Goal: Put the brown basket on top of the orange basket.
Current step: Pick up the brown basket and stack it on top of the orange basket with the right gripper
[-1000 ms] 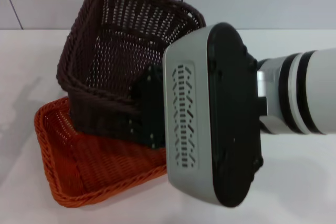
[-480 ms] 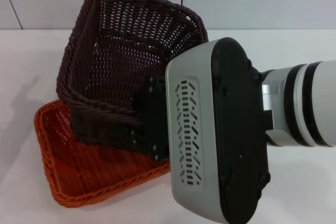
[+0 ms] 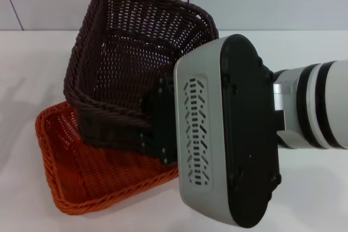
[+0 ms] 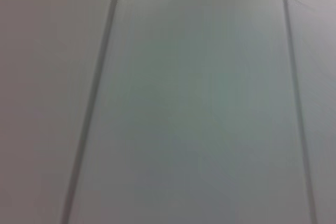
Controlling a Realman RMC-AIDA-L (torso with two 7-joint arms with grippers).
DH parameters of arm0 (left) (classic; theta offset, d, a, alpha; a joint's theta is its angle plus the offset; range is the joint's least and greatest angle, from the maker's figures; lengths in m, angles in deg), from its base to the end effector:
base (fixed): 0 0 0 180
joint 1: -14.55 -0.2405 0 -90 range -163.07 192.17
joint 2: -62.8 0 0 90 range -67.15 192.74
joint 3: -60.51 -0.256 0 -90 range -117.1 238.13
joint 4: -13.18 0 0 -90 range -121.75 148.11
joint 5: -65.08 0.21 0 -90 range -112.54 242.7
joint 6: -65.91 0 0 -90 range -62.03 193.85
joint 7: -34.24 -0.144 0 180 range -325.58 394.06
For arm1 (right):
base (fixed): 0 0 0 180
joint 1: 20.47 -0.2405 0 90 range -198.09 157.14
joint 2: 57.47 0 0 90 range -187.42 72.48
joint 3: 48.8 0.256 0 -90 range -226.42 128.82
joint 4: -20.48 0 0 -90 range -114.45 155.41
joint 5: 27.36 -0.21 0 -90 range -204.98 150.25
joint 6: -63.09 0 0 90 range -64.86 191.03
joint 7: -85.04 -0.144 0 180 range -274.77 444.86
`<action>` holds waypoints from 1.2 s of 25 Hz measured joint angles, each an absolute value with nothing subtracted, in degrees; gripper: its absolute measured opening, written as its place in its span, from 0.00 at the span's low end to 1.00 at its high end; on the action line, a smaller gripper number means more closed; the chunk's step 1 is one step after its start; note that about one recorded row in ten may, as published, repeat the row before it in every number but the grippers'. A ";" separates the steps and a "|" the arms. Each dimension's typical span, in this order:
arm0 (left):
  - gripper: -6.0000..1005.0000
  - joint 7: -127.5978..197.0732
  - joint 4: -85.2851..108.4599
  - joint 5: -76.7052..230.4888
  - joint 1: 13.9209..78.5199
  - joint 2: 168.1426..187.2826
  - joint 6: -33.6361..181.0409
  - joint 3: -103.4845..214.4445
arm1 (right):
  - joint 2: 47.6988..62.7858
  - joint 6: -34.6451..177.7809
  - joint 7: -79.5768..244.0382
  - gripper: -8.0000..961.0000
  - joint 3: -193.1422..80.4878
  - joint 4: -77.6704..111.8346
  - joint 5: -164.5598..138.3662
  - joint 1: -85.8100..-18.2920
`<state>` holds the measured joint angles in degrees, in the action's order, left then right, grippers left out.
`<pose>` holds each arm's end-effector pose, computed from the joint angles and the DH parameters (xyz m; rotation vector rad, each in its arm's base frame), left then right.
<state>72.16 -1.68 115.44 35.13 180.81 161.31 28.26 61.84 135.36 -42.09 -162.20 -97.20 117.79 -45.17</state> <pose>-0.3160 0.2975 0.0937 -1.4568 -0.2714 -1.2084 0.0142 0.2522 -0.0346 -2.6778 -0.6328 -0.0549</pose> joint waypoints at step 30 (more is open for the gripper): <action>0.79 72.03 -2.29 115.44 35.29 180.48 158.96 34.85 | 61.79 138.64 -42.49 0.16 -162.64 -95.85 117.74 -47.07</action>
<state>72.03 -2.29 115.44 35.29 180.48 158.96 34.85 61.79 138.64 -42.49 -162.64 -95.85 117.74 -47.07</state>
